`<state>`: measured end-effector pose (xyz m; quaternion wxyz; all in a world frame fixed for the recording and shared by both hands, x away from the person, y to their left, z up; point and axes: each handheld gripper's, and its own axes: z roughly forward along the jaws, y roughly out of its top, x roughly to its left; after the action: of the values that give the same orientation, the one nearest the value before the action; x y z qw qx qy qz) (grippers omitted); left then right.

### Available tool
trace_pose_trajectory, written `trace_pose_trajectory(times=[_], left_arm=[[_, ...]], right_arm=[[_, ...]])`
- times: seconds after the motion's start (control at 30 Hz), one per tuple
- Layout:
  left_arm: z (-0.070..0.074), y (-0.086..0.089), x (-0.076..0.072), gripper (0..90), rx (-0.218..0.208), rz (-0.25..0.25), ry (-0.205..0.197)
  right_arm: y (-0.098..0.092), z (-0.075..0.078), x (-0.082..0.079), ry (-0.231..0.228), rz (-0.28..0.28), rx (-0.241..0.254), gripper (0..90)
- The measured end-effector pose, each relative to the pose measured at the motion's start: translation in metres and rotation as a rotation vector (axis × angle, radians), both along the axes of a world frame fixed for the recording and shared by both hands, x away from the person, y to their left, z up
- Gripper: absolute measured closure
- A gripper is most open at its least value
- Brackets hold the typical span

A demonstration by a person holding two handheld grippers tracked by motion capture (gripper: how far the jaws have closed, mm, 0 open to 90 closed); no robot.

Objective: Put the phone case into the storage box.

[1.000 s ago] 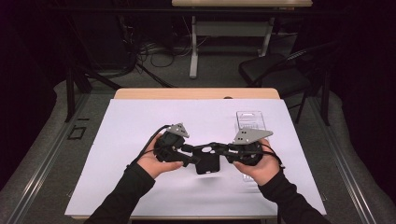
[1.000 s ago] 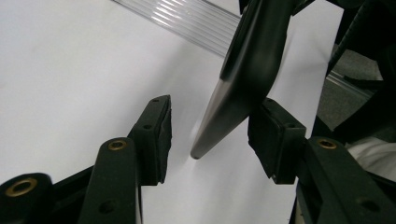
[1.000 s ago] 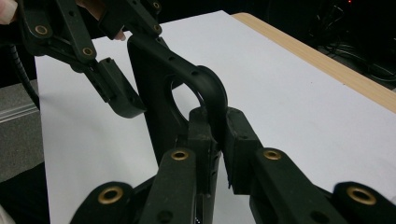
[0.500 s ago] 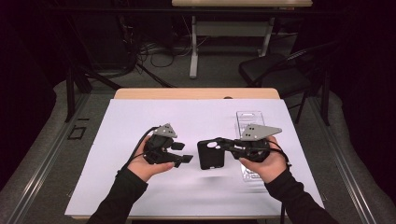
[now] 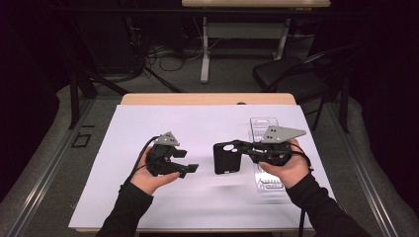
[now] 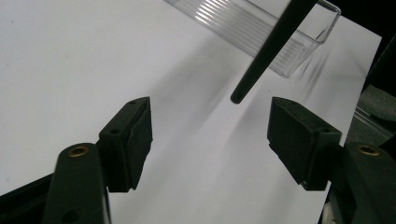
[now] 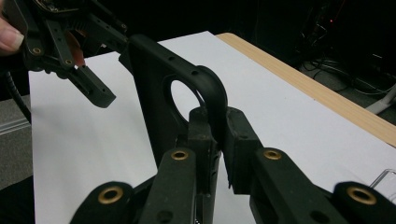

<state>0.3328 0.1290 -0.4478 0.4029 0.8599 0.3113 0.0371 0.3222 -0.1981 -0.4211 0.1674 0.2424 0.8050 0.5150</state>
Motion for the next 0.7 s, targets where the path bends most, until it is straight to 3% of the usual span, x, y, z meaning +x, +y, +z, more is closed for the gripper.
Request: trace_pose_trajectory(times=[0.13, 0.27, 0.5, 0.7], left_arm=[[0.000, 0.005, 0.000, 28.7, -0.019, 0.010, -0.009], [0.000, 0.010, 0.001, 27.0, -0.002, 0.019, -0.030], [-0.002, 0.014, 0.002, 25.2, -0.042, 0.040, -0.022], [-0.006, 0.016, 0.003, 23.9, -0.051, 0.042, -0.031]], right_arm=[[-0.004, 0.001, 0.002, 0.000, -0.006, 0.011, 82.7], [-0.006, 0.003, 0.003, -0.008, -0.010, -0.001, 82.7], [-0.011, 0.009, 0.007, -0.019, -0.012, 0.013, 82.7], [-0.015, 0.013, 0.010, -0.034, -0.018, 0.009, 82.7]])
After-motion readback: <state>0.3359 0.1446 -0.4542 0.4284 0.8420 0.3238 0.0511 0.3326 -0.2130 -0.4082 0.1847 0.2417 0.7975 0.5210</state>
